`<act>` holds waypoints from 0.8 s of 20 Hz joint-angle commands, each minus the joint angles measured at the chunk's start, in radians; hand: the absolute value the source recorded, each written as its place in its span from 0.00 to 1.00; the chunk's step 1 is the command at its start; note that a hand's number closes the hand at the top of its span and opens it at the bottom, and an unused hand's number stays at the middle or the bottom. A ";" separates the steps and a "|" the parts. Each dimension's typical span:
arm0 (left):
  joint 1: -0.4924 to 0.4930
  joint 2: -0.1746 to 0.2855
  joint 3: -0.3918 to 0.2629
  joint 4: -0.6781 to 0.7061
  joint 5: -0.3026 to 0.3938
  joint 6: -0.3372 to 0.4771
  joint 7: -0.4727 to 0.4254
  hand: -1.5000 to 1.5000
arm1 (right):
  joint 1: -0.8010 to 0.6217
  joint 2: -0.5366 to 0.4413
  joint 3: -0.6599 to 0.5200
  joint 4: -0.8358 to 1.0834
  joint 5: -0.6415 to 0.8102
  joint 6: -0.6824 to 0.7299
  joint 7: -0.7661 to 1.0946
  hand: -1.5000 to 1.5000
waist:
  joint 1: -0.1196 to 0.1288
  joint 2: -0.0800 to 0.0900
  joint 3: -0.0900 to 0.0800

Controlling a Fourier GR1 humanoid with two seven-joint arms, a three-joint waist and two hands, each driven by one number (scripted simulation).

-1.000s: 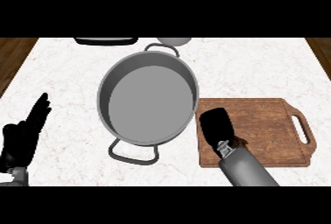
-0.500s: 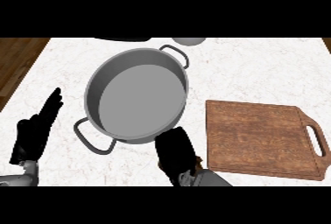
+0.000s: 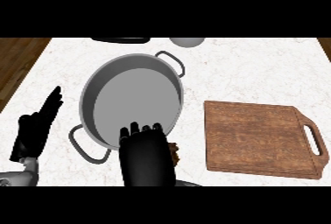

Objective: Pick the sweet potato from the cutting board and place it in the pot

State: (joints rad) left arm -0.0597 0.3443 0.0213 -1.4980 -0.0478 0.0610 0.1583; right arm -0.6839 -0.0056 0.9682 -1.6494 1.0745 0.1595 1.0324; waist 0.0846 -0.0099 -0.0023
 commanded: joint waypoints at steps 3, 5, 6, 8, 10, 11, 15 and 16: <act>0.003 -0.006 -0.006 0.012 0.000 -0.011 -0.019 0.50 | -0.175 0.005 -0.017 -0.033 -0.061 -0.157 0.235 1.00 | 0.007 0.004 -0.001; -0.005 0.002 0.011 0.025 -0.001 -0.006 -0.032 0.50 | -0.223 0.005 -0.021 0.013 -0.086 -0.207 0.257 1.00 | 0.001 0.008 -0.001; -0.008 0.009 0.007 0.003 0.000 -0.012 -0.010 0.50 | -0.265 0.005 -0.064 0.021 -0.107 -0.213 0.250 1.00 | 0.009 0.007 -0.001; 0.016 0.000 0.008 0.001 0.000 -0.008 -0.023 0.50 | -0.305 0.005 -0.065 0.024 -0.128 -0.252 0.273 1.00 | 0.002 0.006 0.000; -0.011 0.002 0.012 0.008 -0.004 -0.004 -0.014 0.50 | -0.378 0.005 -0.093 0.075 -0.149 -0.280 0.264 1.00 | -0.007 0.009 -0.001; -0.010 -0.007 0.013 0.057 -0.022 0.011 -0.050 0.50 | -0.384 0.005 -0.106 0.122 -0.136 -0.325 0.236 1.00 | -0.018 0.015 -0.001; 0.008 0.000 0.030 0.026 0.008 -0.008 -0.023 0.50 | -0.474 0.005 -0.162 0.223 -0.201 -0.366 0.225 1.00 | -0.015 0.013 0.000; 0.007 -0.020 0.005 0.038 -0.018 0.003 -0.053 0.50 | -0.490 0.005 -0.180 0.250 -0.230 -0.383 0.181 1.00 | -0.026 0.015 0.000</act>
State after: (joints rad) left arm -0.0609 0.3425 0.0405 -1.4714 -0.0503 0.0569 0.1308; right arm -1.0886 -0.0092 0.8255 -1.4890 0.9026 -0.0978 1.1161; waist 0.0690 0.0023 -0.0025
